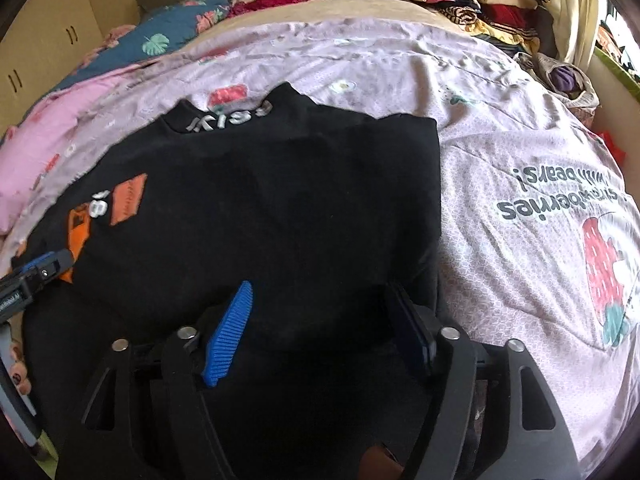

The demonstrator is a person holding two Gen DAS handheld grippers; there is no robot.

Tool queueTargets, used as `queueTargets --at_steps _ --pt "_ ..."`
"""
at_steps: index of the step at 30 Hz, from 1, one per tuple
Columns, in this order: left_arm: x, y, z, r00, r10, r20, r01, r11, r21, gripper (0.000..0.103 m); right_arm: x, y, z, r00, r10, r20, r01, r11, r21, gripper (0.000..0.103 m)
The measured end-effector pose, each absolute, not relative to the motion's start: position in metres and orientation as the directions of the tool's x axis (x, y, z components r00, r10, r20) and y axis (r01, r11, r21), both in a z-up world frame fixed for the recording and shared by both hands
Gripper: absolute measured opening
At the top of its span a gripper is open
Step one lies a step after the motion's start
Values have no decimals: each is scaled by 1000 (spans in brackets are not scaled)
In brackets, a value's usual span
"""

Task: Fold small clothes
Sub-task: 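Move the left gripper to the orange cuff of the other sleeve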

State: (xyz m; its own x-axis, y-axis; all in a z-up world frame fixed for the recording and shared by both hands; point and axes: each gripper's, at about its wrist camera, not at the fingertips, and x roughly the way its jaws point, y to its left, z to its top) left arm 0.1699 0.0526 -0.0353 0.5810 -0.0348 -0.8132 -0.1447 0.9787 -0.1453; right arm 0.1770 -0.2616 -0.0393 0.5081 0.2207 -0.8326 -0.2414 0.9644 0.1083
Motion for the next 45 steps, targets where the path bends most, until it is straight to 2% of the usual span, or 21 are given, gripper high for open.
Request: queueTargets --at_steps 3,4,6,8,16,25,34,45 --pt "164 50 -26 600 18 -800 -155 983 -94 78 172 -261 -29 535 232 -813 -252 962 109 81" --pt "161 49 -22 609 45 -792 -161 985 -68 86 171 -261 -26 547 233 -804 -252 962 108 89" --pt "155 50 -15 628 89 -773 -177 984 -31 93 167 -259 -16 572 260 -778 -267 956 124 92" --pt "151 53 -10 640 116 -760 -192 981 -12 94 164 -256 -8 589 287 -756 -277 950 145 97" --pt "133 80 1 655 152 -740 -244 970 -17 94 150 -239 21 631 384 -674 -324 920 221 98" --pt "118 117 -2 642 190 -743 -323 946 -38 94 129 -194 38 649 417 -636 -405 897 176 98" --pt "100 156 -1 632 220 -743 -395 916 -65 94 103 -143 42 639 452 -622 -491 862 122 98" --pt "77 200 -4 617 244 -748 -476 873 -108 94 85 -82 38 604 456 -654 -524 845 105 98"
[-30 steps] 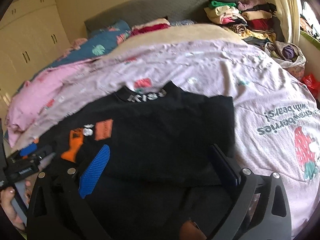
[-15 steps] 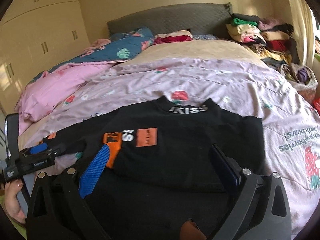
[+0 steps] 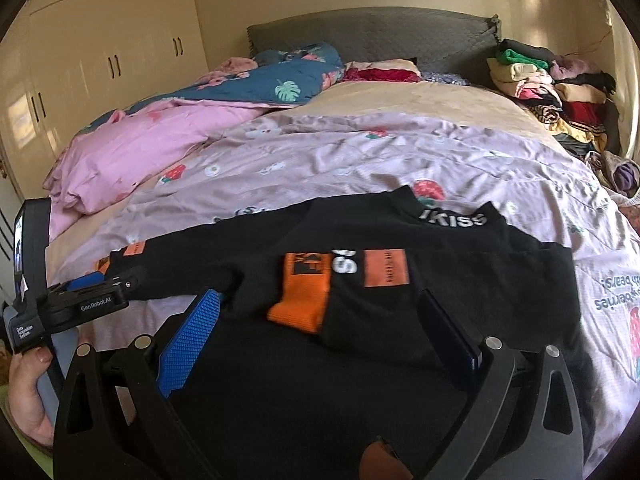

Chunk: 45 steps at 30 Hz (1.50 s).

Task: Fold small clothes
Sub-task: 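Move the left gripper to the orange cuff of the other sleeve, then close the left gripper on the orange cuff and lift it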

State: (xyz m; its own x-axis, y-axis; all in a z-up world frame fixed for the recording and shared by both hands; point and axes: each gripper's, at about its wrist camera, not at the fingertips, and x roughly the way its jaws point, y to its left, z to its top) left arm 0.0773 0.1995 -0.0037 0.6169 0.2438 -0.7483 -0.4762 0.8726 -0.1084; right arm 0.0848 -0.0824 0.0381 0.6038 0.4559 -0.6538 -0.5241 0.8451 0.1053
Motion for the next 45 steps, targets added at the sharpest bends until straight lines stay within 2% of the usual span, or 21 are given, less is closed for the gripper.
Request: queueTargets --at_steps 22,30,31,32,33,35,38,45 --pt "41 281 -38 563 234 -793 -619 755 -217 94 43 1 28 551 468 -691 -638 770 13 98" --pt "43 312 -47 619 207 -758 -634 702 -325 92 38 -4 16 537 458 -708 -633 774 21 98" --pt "44 316 -46 627 211 -750 -638 691 -339 83 39 -6 15 536 458 -709 -630 776 24 98" --pt "45 319 -46 631 215 -745 -642 683 -347 68 39 -8 14 536 456 -711 -628 778 25 98" --pt "45 321 -47 634 217 -742 -644 678 -353 62 39 -9 13 536 453 -712 -626 780 25 98" --pt "43 325 -47 646 220 -731 -644 671 -368 33 41 -14 12 540 449 -712 -617 786 27 98" --pt "34 330 -39 703 214 -678 -614 663 -428 8 42 -22 10 540 449 -712 -604 796 44 98" --pt "27 313 -8 779 180 -601 -526 709 -469 5 47 -47 9 549 443 -709 -569 819 71 98"
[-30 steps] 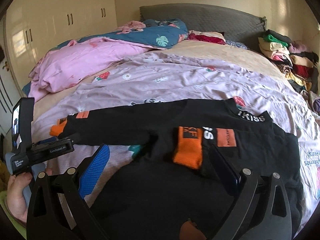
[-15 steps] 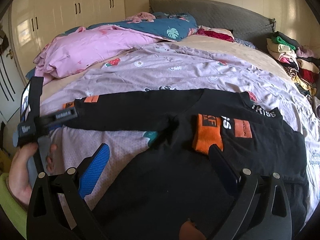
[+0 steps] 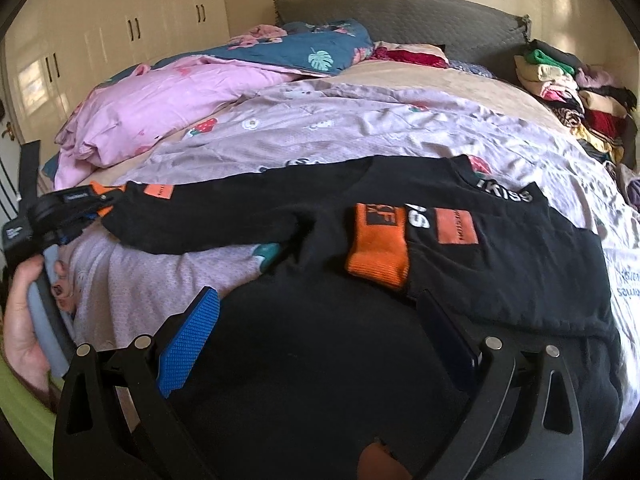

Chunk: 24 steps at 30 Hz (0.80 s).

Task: Fold small clothes
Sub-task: 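Close the left gripper on the orange cuff and lift it, then carry the sleeve across the shirt body and open the left gripper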

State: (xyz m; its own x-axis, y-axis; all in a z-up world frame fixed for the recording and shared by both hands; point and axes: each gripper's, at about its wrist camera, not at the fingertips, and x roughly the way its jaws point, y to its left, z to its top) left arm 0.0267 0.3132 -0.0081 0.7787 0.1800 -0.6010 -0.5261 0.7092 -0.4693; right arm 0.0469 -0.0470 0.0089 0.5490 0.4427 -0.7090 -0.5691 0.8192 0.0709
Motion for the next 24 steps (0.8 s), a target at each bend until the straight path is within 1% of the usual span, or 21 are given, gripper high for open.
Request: queueTargets --at_steps 15,24 --pt "35 271 37 835 115 -538 -420 765 -488 3 71 -113 26 612 415 -673 -459 880 124 98" --pt "57 237 62 860 75 -504 -354 799 -486 3 87 -146 62 702 369 -610 -446 895 29 98"
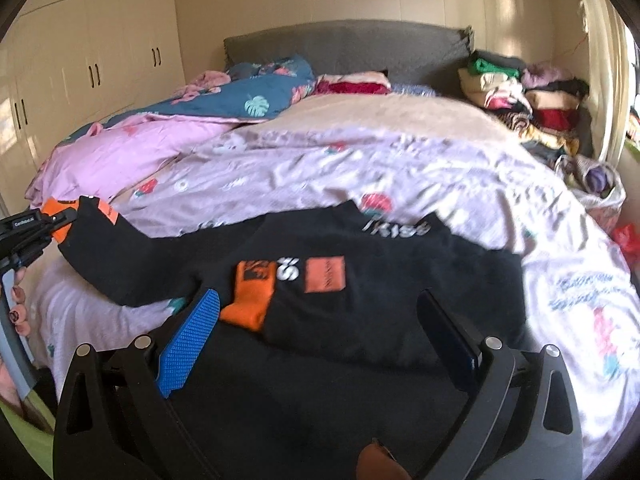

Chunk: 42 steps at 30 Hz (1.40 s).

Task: Fold small clothes
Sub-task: 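Carry the sleeve across the shirt body and open the left gripper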

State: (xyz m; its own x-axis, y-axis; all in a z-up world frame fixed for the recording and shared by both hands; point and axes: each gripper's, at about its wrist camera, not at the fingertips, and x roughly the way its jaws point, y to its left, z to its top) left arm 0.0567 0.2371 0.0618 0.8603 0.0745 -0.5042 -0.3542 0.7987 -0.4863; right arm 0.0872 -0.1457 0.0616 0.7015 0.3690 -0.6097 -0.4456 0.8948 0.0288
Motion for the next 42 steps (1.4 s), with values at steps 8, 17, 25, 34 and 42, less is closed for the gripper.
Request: queueTargets --at_steps 8,17,25,34,42 --pt "75 204 83 885 29 -465 -278 833 -479 2 101 -179 42 699 327 -636 -389 920 46 98" --pt "100 165 100 910 -59 -411 -169 852 -496 2 114 -219 42 726 266 -634 -288 955 72 98" --pt "123 112 128 920 -161 -358 -30 881 -472 3 117 -245 51 741 275 -612 -253 959 124 98" --pt "128 65 155 925 -262 -276 107 875 -473 2 122 -279 58 756 268 -597 -188 963 193 98" --pt "151 19 113 858 -349 -377 149 872 -467 2 125 -309 56 762 227 -606 -109 968 225 98"
